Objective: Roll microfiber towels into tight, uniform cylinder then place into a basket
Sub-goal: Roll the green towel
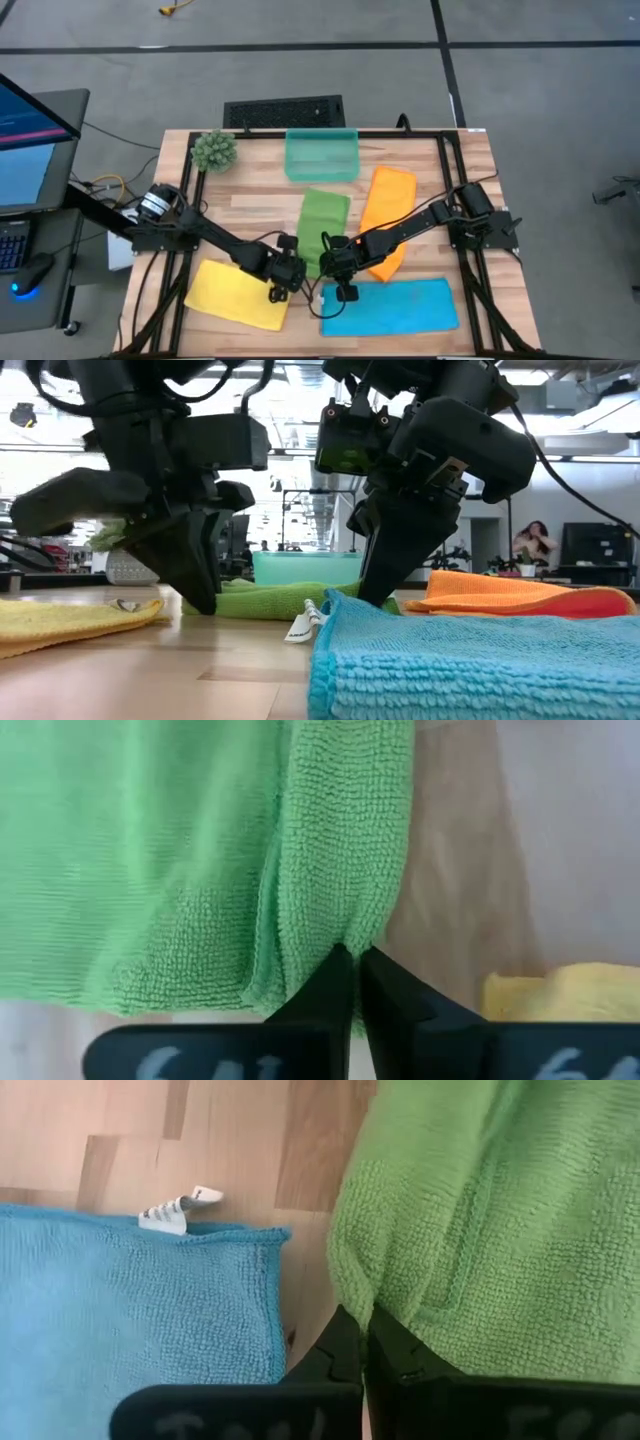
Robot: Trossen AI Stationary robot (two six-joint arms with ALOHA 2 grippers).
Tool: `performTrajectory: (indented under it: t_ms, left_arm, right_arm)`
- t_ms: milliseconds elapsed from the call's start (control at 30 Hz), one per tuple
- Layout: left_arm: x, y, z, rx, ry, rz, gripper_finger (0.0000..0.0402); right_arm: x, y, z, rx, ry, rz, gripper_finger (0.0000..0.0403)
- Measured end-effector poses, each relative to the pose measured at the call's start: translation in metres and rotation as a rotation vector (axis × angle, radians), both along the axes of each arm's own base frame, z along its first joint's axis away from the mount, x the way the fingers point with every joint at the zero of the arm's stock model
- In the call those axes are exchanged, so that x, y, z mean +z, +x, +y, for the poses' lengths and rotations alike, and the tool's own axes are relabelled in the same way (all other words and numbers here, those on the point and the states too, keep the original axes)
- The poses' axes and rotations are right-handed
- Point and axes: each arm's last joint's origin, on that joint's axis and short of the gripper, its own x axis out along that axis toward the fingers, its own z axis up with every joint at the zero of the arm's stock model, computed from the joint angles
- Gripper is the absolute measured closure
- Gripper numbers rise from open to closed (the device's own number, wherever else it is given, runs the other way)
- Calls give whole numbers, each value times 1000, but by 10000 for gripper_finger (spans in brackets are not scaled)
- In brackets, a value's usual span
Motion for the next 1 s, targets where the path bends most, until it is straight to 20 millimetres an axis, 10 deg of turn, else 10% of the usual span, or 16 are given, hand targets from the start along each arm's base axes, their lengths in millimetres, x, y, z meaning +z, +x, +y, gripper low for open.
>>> performTrajectory:
  t_ms: [433, 1000]
  left_arm:
    - [24, 6, -6, -20, -252, 132, 400]
    - [30, 18, 52, 261, -377, 185, 401]
  right_arm:
    - [14, -3, 24, -111, 158, -30, 395]
    - [15, 4, -13, -353, 258, 74, 395]
